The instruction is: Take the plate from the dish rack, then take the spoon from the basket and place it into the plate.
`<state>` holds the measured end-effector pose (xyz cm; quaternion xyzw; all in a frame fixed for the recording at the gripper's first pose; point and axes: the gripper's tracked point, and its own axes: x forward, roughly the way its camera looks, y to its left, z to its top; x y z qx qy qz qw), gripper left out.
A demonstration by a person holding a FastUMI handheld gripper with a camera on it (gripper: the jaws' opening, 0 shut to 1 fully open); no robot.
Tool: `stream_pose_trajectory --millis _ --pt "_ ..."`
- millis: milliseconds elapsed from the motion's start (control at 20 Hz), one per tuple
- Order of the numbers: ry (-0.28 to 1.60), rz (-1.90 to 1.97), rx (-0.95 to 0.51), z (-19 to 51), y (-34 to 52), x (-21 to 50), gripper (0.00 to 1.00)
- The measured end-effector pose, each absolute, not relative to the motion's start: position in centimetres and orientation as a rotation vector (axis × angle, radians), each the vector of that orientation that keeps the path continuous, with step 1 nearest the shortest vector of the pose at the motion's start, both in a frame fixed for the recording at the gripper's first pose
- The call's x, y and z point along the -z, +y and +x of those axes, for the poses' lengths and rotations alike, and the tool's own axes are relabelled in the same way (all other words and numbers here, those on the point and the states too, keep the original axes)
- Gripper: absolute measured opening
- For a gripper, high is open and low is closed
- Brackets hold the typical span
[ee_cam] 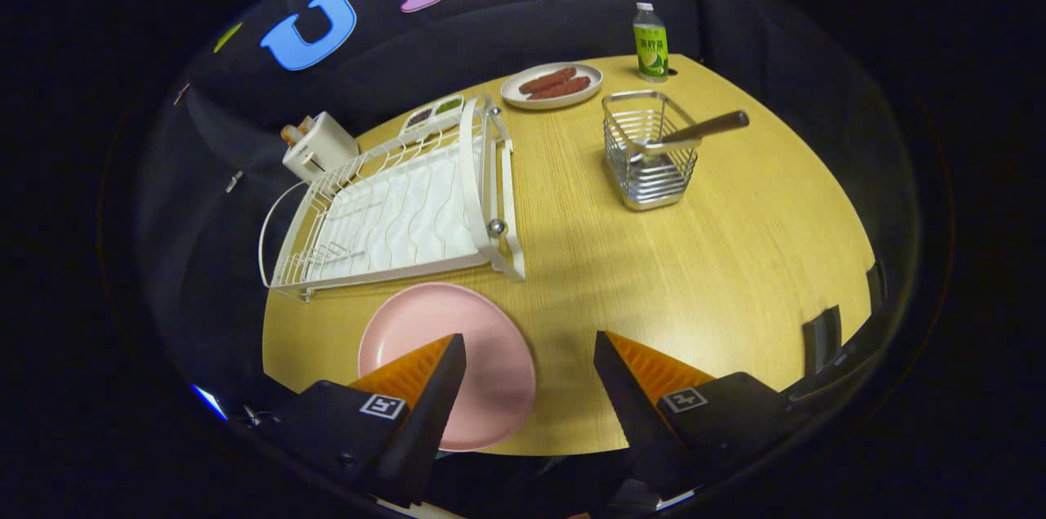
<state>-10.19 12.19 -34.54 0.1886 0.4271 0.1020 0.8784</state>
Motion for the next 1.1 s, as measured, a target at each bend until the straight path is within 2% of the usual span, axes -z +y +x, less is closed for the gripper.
stream_pose_trajectory --millis 300,550,700,850,900,1000,1050,1100 --pt "0.642 0.233 -0.226 -5.8 5.0 27.1 0.92" --pt "0.631 0.145 -0.187 -0.9 -1.2 28.0 0.86" --pt "0.644 0.106 -0.180 1.7 -3.3 30.1 0.73" --pt "0.684 0.087 -0.193 3.2 -3.7 32.3 0.65" --pt "0.697 0.081 -0.202 3.5 -3.6 32.9 0.52" --pt "0.726 0.083 -0.227 3.7 -3.1 34.1 0.42" --pt "0.740 0.094 -0.239 3.7 -2.7 34.6 0.42" --pt "0.754 0.106 -0.248 3.9 -2.4 35.2 0.37"
